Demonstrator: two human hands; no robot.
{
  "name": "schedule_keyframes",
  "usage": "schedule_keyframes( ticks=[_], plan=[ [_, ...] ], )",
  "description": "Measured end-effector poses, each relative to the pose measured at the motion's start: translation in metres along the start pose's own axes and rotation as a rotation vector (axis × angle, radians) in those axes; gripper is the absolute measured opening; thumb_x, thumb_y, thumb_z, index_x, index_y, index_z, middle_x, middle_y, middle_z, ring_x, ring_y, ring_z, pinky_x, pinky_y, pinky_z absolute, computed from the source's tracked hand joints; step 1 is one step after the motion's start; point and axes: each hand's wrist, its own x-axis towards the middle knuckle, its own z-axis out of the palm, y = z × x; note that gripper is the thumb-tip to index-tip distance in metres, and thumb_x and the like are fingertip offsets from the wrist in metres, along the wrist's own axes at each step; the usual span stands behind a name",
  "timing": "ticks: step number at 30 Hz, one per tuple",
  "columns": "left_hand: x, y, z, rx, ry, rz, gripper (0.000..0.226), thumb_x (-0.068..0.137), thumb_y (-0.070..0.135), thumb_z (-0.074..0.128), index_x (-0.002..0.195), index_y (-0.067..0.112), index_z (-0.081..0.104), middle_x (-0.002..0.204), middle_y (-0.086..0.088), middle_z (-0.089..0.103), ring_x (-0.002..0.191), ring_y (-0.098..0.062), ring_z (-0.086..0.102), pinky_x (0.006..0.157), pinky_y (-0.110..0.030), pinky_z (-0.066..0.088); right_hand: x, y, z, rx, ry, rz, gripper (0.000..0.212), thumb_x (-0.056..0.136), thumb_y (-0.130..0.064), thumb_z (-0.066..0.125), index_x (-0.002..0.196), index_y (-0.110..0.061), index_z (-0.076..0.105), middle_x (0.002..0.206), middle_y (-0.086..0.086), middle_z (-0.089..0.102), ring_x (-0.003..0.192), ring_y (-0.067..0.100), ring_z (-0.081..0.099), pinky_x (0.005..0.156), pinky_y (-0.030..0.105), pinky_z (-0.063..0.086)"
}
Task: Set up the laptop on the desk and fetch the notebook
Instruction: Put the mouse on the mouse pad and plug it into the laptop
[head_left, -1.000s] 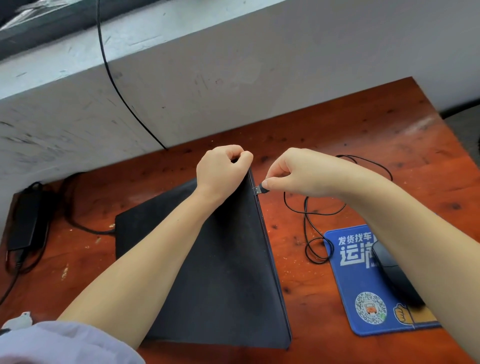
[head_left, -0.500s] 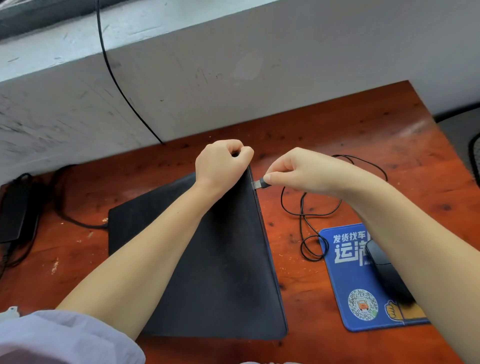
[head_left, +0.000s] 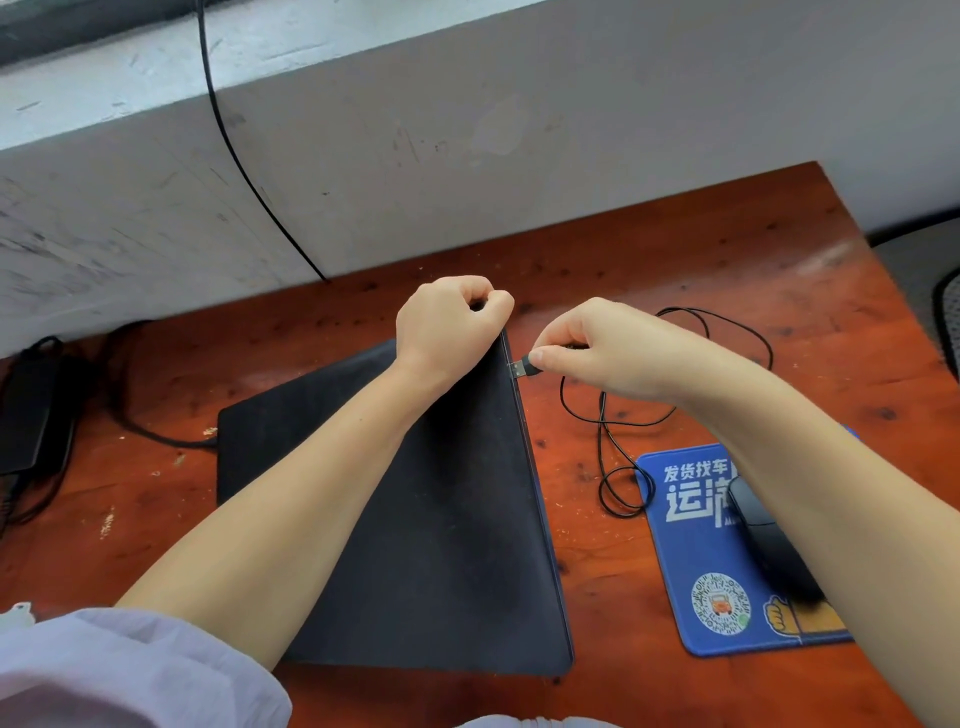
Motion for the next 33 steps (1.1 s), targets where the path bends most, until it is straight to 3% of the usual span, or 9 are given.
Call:
schedule_keyframes(
  ticks=[5,9,10,12,15,20,23,27,33],
  plan=[
    [-0.001,0.000,-0.001,-0.005,-0.003,0.002,0.028,0.076,0.028,0.045,0.053,0.013,0.047,0.051,0.000,0.042,0.053,-0.015,0.039,0.050,-0.027,0.029,0.001,0.005,0.004,0.059,-0.008,0.015,0.033,0.090,-0.036,0.050,0.088,-0.009,0.069,0.063,0.013,0.050,0.058,0.013,0.041,0.057,0.029,0.035],
    [0.000,0.000,-0.004,-0.003,0.005,0.002,0.029,0.075,0.029,0.044,0.054,0.011,0.048,0.052,-0.001,0.044,0.053,-0.015,0.039,0.049,-0.027,0.029,-0.004,0.009,0.007,0.245,-0.019,0.024,0.015,0.090,-0.034,0.052,0.088,-0.032,0.066,0.054,-0.029,0.059,0.054,-0.011,0.053,0.061,0.021,0.038],
    [0.000,0.001,-0.005,-0.003,0.005,0.003,0.029,0.075,0.029,0.044,0.054,0.010,0.048,0.052,-0.001,0.044,0.053,-0.015,0.039,0.049,-0.027,0.029,-0.003,0.008,0.006,0.238,-0.020,0.018,0.014,0.090,-0.035,0.052,0.088,-0.033,0.066,0.054,-0.032,0.059,0.054,-0.014,0.053,0.060,0.020,0.037],
    [0.000,0.001,-0.004,0.001,0.003,0.003,0.029,0.076,0.028,0.045,0.055,0.009,0.049,0.052,-0.001,0.042,0.053,-0.015,0.038,0.049,-0.027,0.028,-0.001,0.007,0.003,0.186,-0.017,0.015,0.019,0.090,-0.036,0.053,0.085,-0.028,0.068,0.057,-0.018,0.058,0.049,-0.003,0.049,0.058,0.022,0.037],
    [0.000,0.000,0.000,0.010,0.003,0.002,0.030,0.076,0.028,0.045,0.057,0.005,0.051,0.052,-0.001,0.043,0.053,-0.015,0.039,0.049,-0.026,0.027,0.002,0.003,0.001,0.013,-0.004,0.019,0.033,0.089,-0.037,0.051,0.087,-0.008,0.069,0.061,0.001,0.042,0.051,0.012,0.034,0.051,0.027,0.029],
    [-0.002,0.000,0.005,0.024,0.006,0.007,0.030,0.076,0.028,0.045,0.056,0.007,0.051,0.049,0.001,0.042,0.052,-0.015,0.040,0.049,-0.024,0.026,0.000,0.003,0.004,-0.072,0.027,-0.009,0.034,0.090,-0.034,0.050,0.085,-0.006,0.067,0.056,0.001,0.041,0.048,0.013,0.032,0.040,0.019,0.027],
    [-0.001,0.000,0.005,0.024,0.005,-0.002,0.029,0.075,0.029,0.045,0.056,0.007,0.051,0.048,0.000,0.040,0.053,-0.016,0.039,0.049,-0.025,0.027,-0.005,0.005,0.007,-0.094,0.056,-0.068,0.024,0.091,-0.033,0.051,0.095,-0.017,0.069,0.069,-0.005,0.061,0.060,0.011,0.050,0.053,0.018,0.037],
    [0.000,0.000,0.002,0.011,0.009,-0.004,0.030,0.074,0.030,0.043,0.057,0.007,0.051,0.052,-0.003,0.043,0.054,-0.017,0.039,0.050,-0.027,0.029,-0.008,0.008,0.015,-0.117,0.099,-0.152,0.025,0.093,-0.030,0.050,0.108,-0.016,0.064,0.075,-0.010,0.057,0.068,0.011,0.051,0.058,0.020,0.031],
    [-0.003,0.002,-0.006,-0.024,0.000,0.027,0.028,0.075,0.028,0.043,0.050,0.015,0.044,0.048,0.001,0.039,0.051,-0.014,0.038,0.051,-0.026,0.028,-0.003,0.012,0.005,-0.079,0.019,-0.166,0.024,0.092,-0.034,0.050,0.108,-0.023,0.065,0.084,-0.011,0.061,0.081,0.013,0.058,0.061,0.017,0.039]
  ],
)
